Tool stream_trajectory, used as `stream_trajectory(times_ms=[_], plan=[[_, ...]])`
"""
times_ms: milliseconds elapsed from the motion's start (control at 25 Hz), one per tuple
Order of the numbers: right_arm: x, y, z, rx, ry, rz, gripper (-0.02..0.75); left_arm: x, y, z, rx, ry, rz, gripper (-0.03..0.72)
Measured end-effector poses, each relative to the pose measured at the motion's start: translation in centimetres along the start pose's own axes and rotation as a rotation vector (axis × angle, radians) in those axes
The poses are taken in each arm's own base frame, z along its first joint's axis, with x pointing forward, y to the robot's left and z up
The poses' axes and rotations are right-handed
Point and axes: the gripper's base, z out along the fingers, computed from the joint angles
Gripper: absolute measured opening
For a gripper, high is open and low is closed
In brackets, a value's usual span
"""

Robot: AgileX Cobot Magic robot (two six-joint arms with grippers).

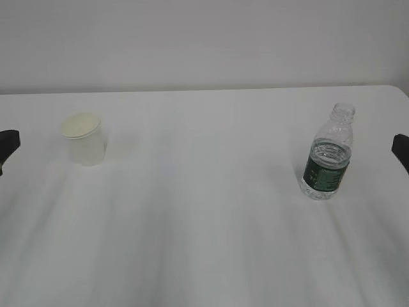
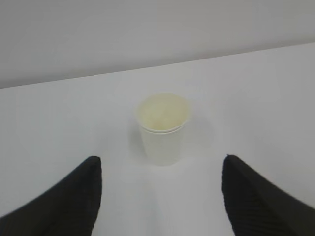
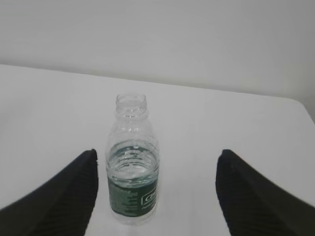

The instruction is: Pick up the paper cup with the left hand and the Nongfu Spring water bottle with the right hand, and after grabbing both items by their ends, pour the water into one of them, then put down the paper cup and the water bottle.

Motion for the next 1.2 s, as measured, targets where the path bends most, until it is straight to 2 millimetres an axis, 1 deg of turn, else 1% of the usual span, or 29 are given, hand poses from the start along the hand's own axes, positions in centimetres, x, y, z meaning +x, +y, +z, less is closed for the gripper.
stream_trajectory(times_ms=[200,320,360,640,920,1000,1200], plan=[[1.7,0.5,0.2,-0.040,0.007,-0.028,0.571,3.0,-0.5,-1.2,0.015,-0.033,0.011,0.547],[2.9,0.9,0.2,-0.066,0.023,-0.042,0.571,4.3,-0.4,-2.0,0.016,-0.054,0.019,0.547],[3.3,1.0,0.1,-0.076,0.029,-0.048,0.571,4.5,-0.4,-2.2,0.014,-0.065,0.022,0.547],[4.3,1.5,-0.1,-0.109,-0.001,-0.047,0.571,5.7,-0.7,-2.9,0.060,-0.080,0.042,0.547],[5.8,1.8,-0.5,-0.126,0.012,-0.026,0.571,7.3,-1.2,-1.7,0.106,0.010,0.017,0.547],[5.8,1.8,-0.3,-0.124,-0.002,-0.012,0.571,7.8,-1.4,-1.2,0.120,0.013,0.024,0.547],[6.8,1.9,0.5,-0.137,0.032,0.009,0.571,8.5,-1.6,-0.1,0.134,-0.012,0.023,0.547]])
